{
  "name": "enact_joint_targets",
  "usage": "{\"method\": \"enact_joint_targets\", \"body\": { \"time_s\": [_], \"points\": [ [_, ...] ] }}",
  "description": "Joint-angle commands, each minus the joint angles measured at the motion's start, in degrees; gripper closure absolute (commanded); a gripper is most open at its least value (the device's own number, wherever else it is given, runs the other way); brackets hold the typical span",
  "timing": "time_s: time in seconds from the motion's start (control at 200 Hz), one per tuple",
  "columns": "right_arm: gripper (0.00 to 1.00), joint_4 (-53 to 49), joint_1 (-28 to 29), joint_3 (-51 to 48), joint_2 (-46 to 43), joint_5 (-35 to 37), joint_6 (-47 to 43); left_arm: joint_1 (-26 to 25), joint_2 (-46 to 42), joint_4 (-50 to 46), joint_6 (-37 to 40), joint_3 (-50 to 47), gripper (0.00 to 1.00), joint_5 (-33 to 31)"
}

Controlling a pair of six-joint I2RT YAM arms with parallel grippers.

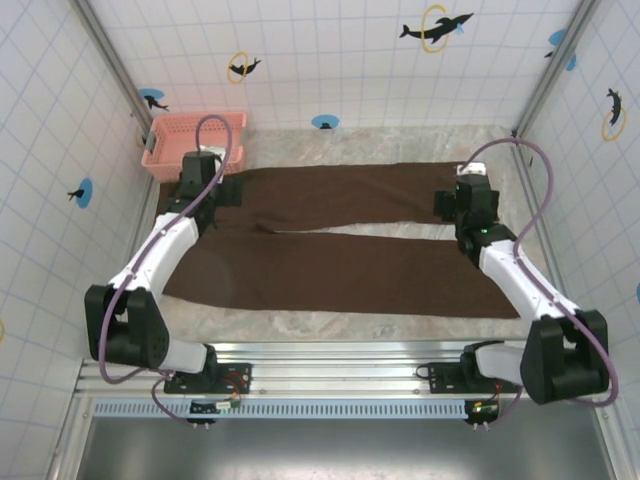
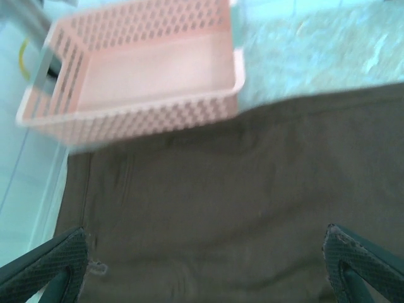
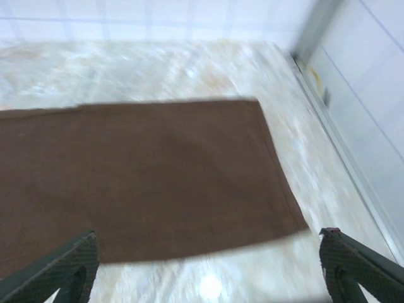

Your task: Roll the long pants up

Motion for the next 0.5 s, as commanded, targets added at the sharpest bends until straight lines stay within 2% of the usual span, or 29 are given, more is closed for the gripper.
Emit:
{"method": "enact_joint_targets", "body": {
  "time_s": [0.0, 0.095, 0.155, 0.215, 0.32, 0.345, 0.38, 0.43, 0.495],
  "points": [
    [0.12, -30.45, 0.24, 2.20, -3.06, 8.73, 17.27, 0.31, -4.39, -25.17, -10.05, -1.44, 0.03, -5.65],
    [0.17, -38.63, -0.34, -1.08, -7.15, 6.61, 24.34, 1.34, -6.70, -30.35, -14.00, -2.51, 0.03, -4.50],
    [0.23, -42.31, -0.36, -3.81, -10.48, 4.53, 27.35, 1.94, -6.27, -33.69, -15.47, -1.98, 0.03, -2.95],
    [0.24, -45.81, -0.27, -6.48, -14.72, 2.76, 30.20, 2.27, -4.70, -37.03, -16.65, -0.43, 0.03, -2.14],
    [0.30, -52.89, 0.09, -11.43, -23.59, 0.62, 34.83, 2.41, -2.67, -38.29, -15.81, 1.67, 0.03, 1.54],
    [0.35, -53.28, 1.88, -12.28, -26.34, 1.00, 36.04, 2.41, -2.62, -37.86, -15.18, 1.81, 0.03, 2.23],
    [0.38, -54.86, 4.37, -12.10, -28.69, 1.89, 38.28, 2.41, -2.66, -37.35, -14.50, 2.12, 0.03, 3.01],
    [0.40, -58.05, 5.79, -11.68, -30.43, 3.08, 42.86, 2.40, -2.81, -36.48, -12.50, 2.66, 0.03, 3.05],
    [0.41, -58.29, 5.76, -12.03, -30.30, 1.49, 44.13, 2.40, -2.96, -36.02, -10.20, 3.15, 0.03, 2.90]
  ]
}}
